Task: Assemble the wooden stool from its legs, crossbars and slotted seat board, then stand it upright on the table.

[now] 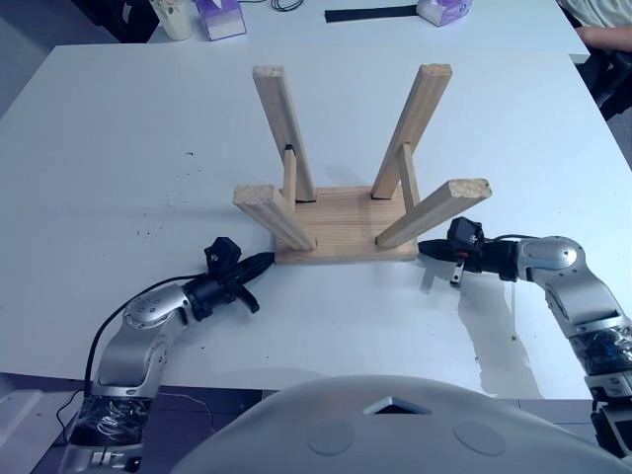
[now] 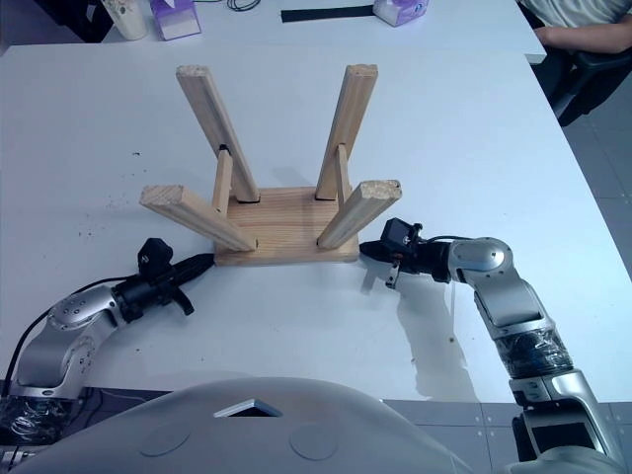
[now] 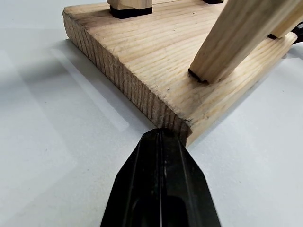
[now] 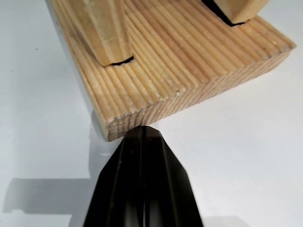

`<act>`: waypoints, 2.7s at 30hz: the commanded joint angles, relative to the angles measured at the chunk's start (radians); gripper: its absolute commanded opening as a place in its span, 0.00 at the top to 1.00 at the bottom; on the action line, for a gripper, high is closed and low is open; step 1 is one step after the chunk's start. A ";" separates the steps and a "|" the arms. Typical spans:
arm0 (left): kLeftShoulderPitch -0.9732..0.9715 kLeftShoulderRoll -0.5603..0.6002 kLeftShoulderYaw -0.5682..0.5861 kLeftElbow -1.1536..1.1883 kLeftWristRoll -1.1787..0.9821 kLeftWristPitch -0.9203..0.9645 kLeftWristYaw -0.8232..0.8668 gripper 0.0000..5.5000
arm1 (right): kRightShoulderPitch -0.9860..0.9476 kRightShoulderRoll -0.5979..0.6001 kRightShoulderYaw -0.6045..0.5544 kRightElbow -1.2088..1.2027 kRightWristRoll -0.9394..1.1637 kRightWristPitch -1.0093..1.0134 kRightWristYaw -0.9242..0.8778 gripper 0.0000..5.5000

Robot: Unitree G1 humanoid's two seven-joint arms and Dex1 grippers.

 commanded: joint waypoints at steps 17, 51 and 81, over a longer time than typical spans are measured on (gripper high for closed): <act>0.309 0.240 0.327 -0.511 -0.475 0.249 -0.211 1.00 | 0.237 -0.214 -0.289 -0.561 0.408 0.278 0.168 1.00; -0.008 0.156 0.223 -0.173 -0.280 0.125 -0.169 1.00 | -0.053 -0.131 -0.178 -0.279 0.324 0.251 0.151 1.00; -0.288 0.215 -0.054 0.305 0.146 -0.261 -0.379 0.48 | -0.252 -0.003 0.061 0.195 0.014 -0.102 0.293 0.49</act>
